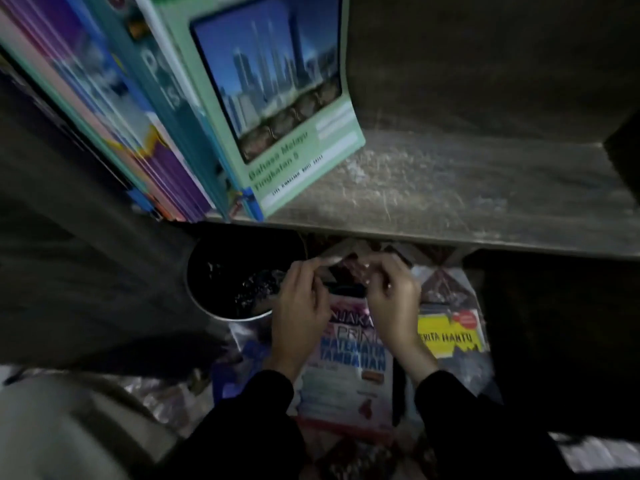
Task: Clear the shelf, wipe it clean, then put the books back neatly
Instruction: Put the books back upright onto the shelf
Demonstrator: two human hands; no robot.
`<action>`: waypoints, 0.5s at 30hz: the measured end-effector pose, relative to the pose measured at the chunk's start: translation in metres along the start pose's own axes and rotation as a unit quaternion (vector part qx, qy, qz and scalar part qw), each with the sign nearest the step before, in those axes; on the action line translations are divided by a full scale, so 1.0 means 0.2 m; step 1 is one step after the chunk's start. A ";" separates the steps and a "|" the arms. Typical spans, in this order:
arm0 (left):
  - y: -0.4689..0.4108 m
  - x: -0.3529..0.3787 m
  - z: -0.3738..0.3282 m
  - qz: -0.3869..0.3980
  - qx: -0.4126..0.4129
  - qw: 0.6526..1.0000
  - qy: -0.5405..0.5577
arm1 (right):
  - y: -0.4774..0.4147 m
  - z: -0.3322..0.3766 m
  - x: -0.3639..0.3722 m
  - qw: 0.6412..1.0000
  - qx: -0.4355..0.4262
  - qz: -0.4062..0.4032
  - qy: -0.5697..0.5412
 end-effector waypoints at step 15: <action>0.87 0.49 0.91 0.292 -0.379 0.877 -0.050 | 1.03 -1.04 0.21 0.878 0.375 0.255 0.150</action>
Point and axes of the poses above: each hand's wrist, its own y-axis away from the middle knuckle, its own x-axis out of the palm, z = x × y, the point moved 9 cm from there along -y, towards the middle knuckle, and after that the axes turned 7 degrees about -z, right-handed, at the moved point
